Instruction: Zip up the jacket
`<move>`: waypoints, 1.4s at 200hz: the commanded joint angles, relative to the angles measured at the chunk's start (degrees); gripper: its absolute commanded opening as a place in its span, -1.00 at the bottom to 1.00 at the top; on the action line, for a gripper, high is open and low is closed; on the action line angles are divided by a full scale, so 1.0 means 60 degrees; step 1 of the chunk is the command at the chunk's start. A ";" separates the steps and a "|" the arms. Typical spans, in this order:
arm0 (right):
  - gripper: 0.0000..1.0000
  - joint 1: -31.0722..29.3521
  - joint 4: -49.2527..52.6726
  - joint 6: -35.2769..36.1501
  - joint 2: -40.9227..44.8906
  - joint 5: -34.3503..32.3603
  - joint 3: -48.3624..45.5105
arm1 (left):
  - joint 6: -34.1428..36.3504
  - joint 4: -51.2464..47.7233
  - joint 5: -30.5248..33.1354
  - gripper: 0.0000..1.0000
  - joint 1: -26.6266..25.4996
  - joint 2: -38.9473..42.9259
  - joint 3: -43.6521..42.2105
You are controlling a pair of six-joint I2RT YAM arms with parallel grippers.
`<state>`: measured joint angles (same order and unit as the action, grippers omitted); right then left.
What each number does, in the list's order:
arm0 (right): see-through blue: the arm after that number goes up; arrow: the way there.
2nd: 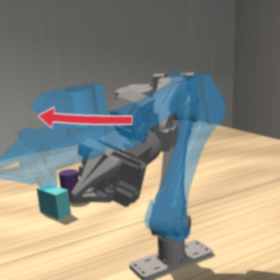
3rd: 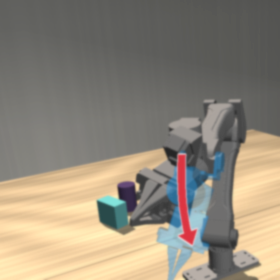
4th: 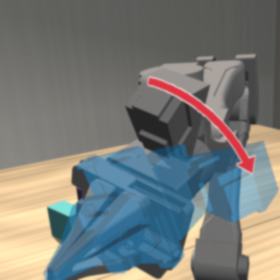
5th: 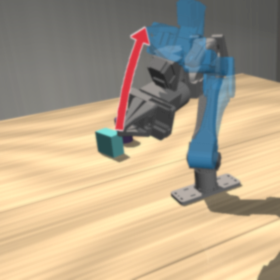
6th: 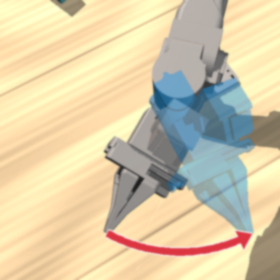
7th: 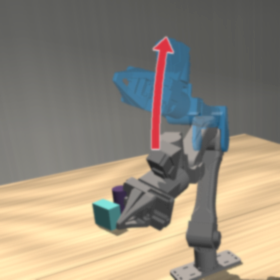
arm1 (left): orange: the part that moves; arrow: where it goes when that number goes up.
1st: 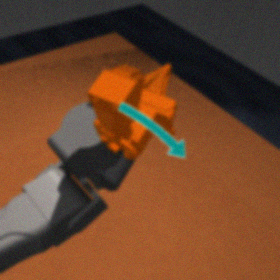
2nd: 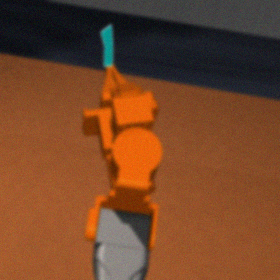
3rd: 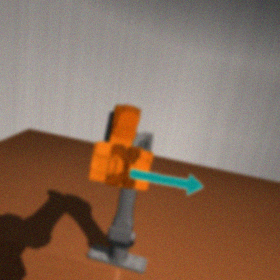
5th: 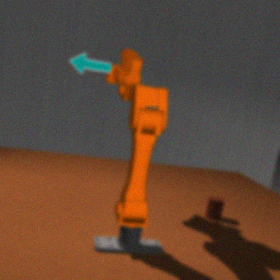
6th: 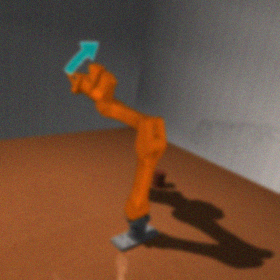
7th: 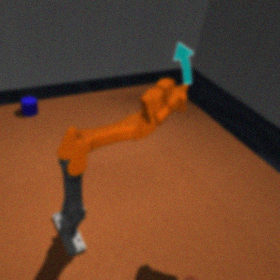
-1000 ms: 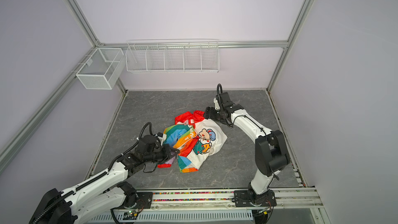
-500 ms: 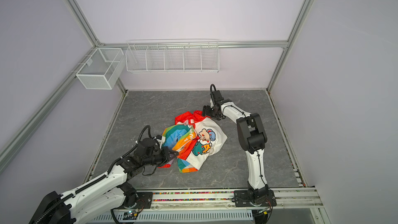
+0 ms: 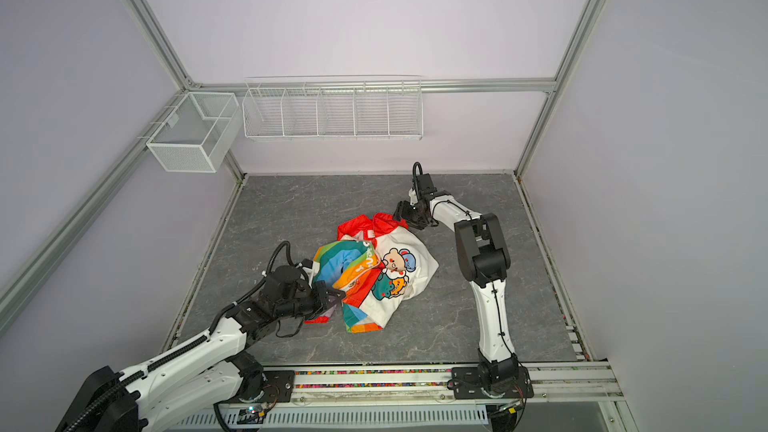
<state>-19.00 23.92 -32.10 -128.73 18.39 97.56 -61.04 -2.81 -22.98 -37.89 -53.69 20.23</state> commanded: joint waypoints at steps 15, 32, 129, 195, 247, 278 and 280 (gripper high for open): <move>-0.26 0.0031 -0.0720 -0.0536 -0.0312 0.0752 -0.0057 | -0.0096 0.0071 0.0181 -1.00 -0.0028 0.0030 0.0122; -0.66 0.0156 -0.1010 -0.0799 -0.0137 0.0957 -0.0206 | -0.0096 -0.0027 0.0272 -1.00 -0.0028 0.0044 0.0144; -0.86 0.2712 -0.1394 -0.1154 0.2751 0.0873 -0.2729 | 0.2145 -0.1928 0.2635 -1.00 0.0519 0.0189 0.1317; -0.86 0.4744 -0.1194 -0.1199 0.4667 0.0963 -0.4603 | 0.4637 -0.3063 0.3434 -1.00 0.0931 -0.2396 0.4072; -0.86 0.6000 -0.0448 -0.1109 0.5890 0.0246 -0.5488 | 0.5910 -0.4322 0.3652 -1.00 0.1055 -0.3439 0.5529; -0.86 0.6155 -0.0401 -0.1000 0.5816 0.0321 -0.5784 | 0.5914 -0.3837 0.3273 -1.00 0.1070 -0.3544 0.5051; -0.86 0.6152 -0.0392 -0.0995 0.5804 0.0319 -0.5797 | 0.5911 -0.3816 0.3266 -1.00 0.1071 -0.3561 0.5022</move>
<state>17.89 19.68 -38.98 -93.69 21.04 64.49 -28.25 -25.02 -2.90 -31.88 -74.15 52.07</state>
